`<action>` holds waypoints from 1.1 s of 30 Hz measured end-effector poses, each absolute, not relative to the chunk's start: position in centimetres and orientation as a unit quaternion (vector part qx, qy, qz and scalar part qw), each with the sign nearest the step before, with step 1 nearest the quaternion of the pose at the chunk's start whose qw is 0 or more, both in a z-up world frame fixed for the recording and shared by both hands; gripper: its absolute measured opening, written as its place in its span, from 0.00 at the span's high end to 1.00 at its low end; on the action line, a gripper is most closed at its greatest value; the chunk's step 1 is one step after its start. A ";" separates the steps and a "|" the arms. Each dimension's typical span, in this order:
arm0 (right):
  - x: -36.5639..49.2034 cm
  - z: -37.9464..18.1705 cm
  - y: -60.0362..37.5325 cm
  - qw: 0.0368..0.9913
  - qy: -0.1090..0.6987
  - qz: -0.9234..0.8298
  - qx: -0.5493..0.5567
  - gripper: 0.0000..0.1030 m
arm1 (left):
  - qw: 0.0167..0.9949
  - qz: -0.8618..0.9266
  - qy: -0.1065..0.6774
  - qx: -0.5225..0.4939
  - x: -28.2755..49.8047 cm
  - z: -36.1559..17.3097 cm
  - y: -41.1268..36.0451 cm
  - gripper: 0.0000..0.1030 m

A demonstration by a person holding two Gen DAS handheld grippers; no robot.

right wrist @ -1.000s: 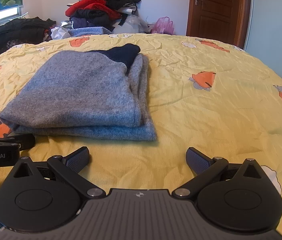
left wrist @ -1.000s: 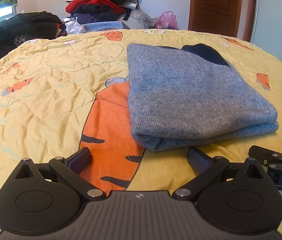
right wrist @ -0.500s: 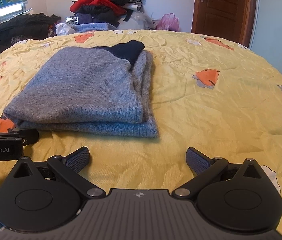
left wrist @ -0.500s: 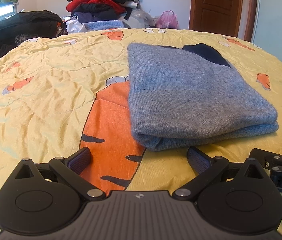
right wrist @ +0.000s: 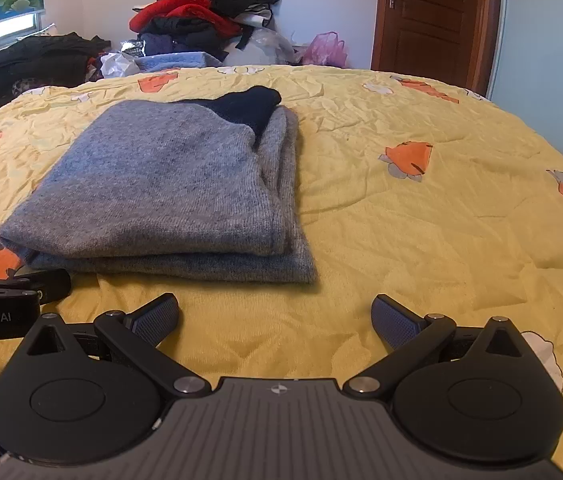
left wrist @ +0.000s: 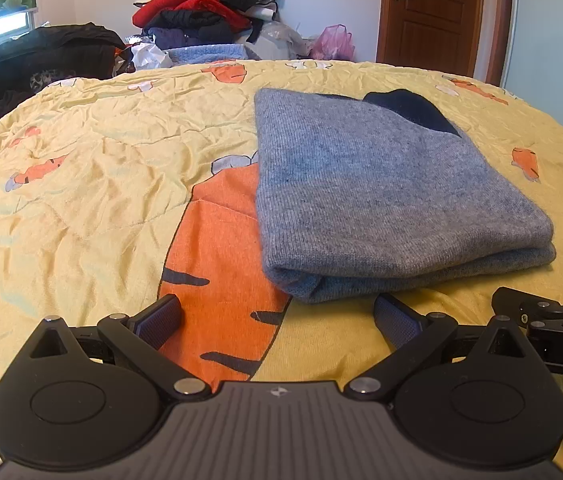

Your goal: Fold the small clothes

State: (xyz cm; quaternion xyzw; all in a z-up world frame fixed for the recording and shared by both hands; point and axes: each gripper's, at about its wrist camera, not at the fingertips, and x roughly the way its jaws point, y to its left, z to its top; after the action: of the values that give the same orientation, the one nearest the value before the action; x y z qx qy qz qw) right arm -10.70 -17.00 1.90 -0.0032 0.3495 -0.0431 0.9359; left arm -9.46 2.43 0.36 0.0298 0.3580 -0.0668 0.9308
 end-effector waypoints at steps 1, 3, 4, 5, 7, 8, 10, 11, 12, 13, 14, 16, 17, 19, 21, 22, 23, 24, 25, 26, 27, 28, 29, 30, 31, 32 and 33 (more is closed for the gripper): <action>-10.7 1.9 -17.0 0.936 0.349 -0.044 -0.003 0.00 | 0.931 -0.067 0.358 0.030 -9.5 0.4 2.4 0.00; -10.5 1.9 -16.9 0.936 0.349 -0.046 -0.002 0.00 | 0.931 -0.067 0.358 0.030 -9.5 0.4 2.4 0.00; -10.5 1.9 -16.9 0.936 0.349 -0.046 -0.002 0.00 | 0.931 -0.067 0.358 0.030 -9.5 0.4 2.4 0.00; -10.4 1.9 -16.9 0.936 0.349 -0.047 -0.002 0.00 | 0.931 -0.067 0.358 0.030 -9.4 0.3 2.4 0.00; -10.4 1.9 -16.9 0.936 0.349 -0.048 -0.001 0.00 | 0.930 -0.067 0.359 0.030 -9.5 0.4 2.4 0.00; -10.4 1.9 -16.9 0.936 0.349 -0.048 -0.001 0.00 | 0.930 -0.067 0.360 0.030 -9.4 0.4 2.4 0.00; -10.4 1.9 -16.9 0.936 0.349 -0.048 -0.001 0.00 | 0.929 -0.067 0.363 0.031 -9.4 0.4 2.3 0.00; -10.4 1.9 -17.0 0.936 0.349 -0.048 -0.001 0.00 | 0.928 -0.068 0.364 0.032 -9.3 0.5 2.3 0.00; -10.4 1.9 -16.9 0.936 0.349 -0.048 -0.001 0.00 | 0.928 -0.069 0.366 0.033 -9.2 0.5 2.3 0.00; -10.4 1.9 -17.0 0.935 0.350 -0.047 -0.001 0.00 | 0.926 -0.070 0.368 0.033 -9.2 0.5 2.4 0.00; -10.4 2.0 -17.0 0.935 0.352 -0.046 -0.001 0.00 | 0.925 -0.074 0.371 0.035 -9.2 0.6 2.5 0.00; -10.2 2.1 -17.1 0.933 0.357 -0.044 -0.001 0.00 | 0.923 -0.074 0.375 0.032 -9.3 0.9 2.7 0.00; -10.1 2.2 -17.2 0.932 0.360 -0.043 -0.001 0.00 | 0.923 -0.071 0.377 0.030 -9.5 1.0 2.8 0.00; -9.9 2.4 -17.2 0.928 0.370 -0.044 0.002 0.00 | 0.924 -0.060 0.376 0.030 -9.9 1.3 3.0 0.00; -9.6 2.8 -17.4 0.923 0.382 -0.045 0.016 0.00 | 0.927 -0.053 0.370 0.031 -10.3 1.8 3.0 0.00; -9.6 3.1 -17.6 0.921 0.385 -0.045 0.029 0.00 | 0.928 -0.051 0.367 0.030 -10.5 2.2 3.1 0.00; -9.6 3.3 -17.8 0.920 0.387 -0.044 0.042 0.00 | 0.930 -0.051 0.363 0.028 -10.7 2.6 3.2 0.00; -9.8 3.6 -17.9 0.918 0.390 -0.042 0.053 0.00 | 0.931 -0.051 0.360 0.025 -10.9 3.0 3.2 0.00; -9.8 3.8 -18.0 0.917 0.393 -0.040 0.059 0.00 | 0.933 -0.052 0.356 0.023 -11.1 3.5 3.2 0.00; -9.9 3.9 -18.1 0.915 0.396 -0.039 0.062 0.00 | 0.933 -0.053 0.354 0.021 -11.2 3.8 3.1 0.00; -9.9 4.1 -18.0 0.914 0.398 -0.040 0.062 0.00 | 0.934 -0.056 0.353 0.018 -11.4 4.2 3.1 0.00; -10.0 4.2 -17.9 0.913 0.400 -0.043 0.059 0.00 | 0.934 -0.059 0.353 0.015 -11.5 4.5 3.1 0.00; -10.1 4.4 -17.8 0.913 0.402 -0.044 0.054 0.00 | 0.933 -0.061 0.354 0.011 -11.6 4.7 3.1 0.00; -10.2 4.5 -17.7 0.913 0.403 -0.046 0.047 0.00 | 0.932 -0.064 0.357 0.008 -11.7 4.9 3.1 0.00; -10.3 4.6 -17.5 0.913 0.403 -0.046 0.041 0.00 | 0.931 -0.066 0.360 0.005 -11.7 5.0 3.0 0.00; -10.4 4.7 -17.5 0.913 0.403 -0.045 0.036 0.00 | 0.930 -0.067 0.361 0.003 -11.7 5.1 3.0 0.00; -10.4 4.8 -17.4 0.913 0.403 -0.045 0.033 0.00 | 0.930 -0.065 0.362 0.002 -11.8 5.2 3.0 0.00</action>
State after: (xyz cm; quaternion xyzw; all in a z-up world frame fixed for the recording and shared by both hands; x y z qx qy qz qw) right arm -10.41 -17.42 4.80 0.0326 0.4033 -0.0447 0.9134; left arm -11.78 2.98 5.20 0.0023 0.3616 -0.0650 0.9301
